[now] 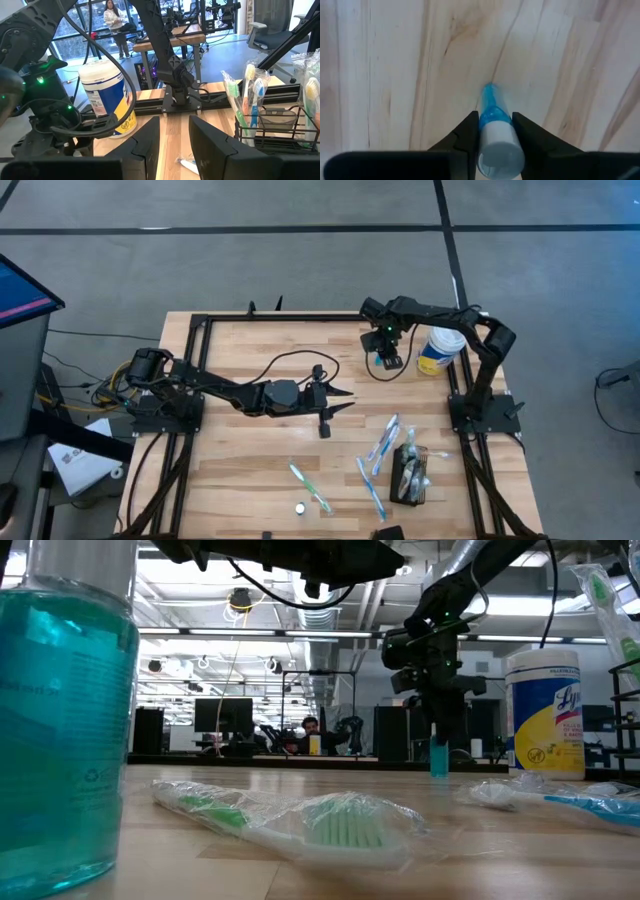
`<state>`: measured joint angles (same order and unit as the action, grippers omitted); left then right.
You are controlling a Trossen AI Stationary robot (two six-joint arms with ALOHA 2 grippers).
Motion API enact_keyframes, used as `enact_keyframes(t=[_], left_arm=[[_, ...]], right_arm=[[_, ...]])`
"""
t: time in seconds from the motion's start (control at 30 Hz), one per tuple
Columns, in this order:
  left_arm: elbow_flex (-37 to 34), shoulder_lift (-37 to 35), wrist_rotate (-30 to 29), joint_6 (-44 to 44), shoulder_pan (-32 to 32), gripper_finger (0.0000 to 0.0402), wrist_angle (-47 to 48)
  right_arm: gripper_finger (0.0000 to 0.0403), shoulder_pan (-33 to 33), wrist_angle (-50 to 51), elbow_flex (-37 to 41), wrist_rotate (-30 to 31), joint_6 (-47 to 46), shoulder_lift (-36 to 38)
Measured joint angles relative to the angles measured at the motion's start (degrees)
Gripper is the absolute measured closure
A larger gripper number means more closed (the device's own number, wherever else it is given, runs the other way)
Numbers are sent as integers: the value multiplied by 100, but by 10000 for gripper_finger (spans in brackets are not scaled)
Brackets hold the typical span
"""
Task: Pick & Place toothbrushing station
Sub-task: Put the blue mouthwash into the black wire organizer
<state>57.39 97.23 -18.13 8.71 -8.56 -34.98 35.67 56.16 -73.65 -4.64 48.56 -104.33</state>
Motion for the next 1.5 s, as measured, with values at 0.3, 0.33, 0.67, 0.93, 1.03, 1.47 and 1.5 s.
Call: enact_keyframes(t=[0.3, 0.33, 0.67, 0.93, 1.03, 1.47, 1.5], left_arm=[[0, 0, 0, -2, 0, 303, 7], [0, 0, 0, 0, 0, 303, 7], [0, 0, 0, 0, 0, 303, 11], [0, 0, 0, -2, 0, 303, 13], [0, 0, -1, 0, 2, 303, 18], [0, 0, -2, -2, 0, 303, 35], [0, 0, -2, 0, 0, 303, 33]], right_arm=[[317, -55, -11, 0, 0, -131, 2], [318, -58, -11, 0, 0, -150, 2], [318, -97, 95, 3, 2, -361, 88], [318, -231, 291, -13, -3, -514, 268], [316, -278, 381, -11, -1, -575, 355], [313, -657, 727, -9, -20, -1112, 1160], [313, -707, 759, -9, -20, -1138, 1244]])
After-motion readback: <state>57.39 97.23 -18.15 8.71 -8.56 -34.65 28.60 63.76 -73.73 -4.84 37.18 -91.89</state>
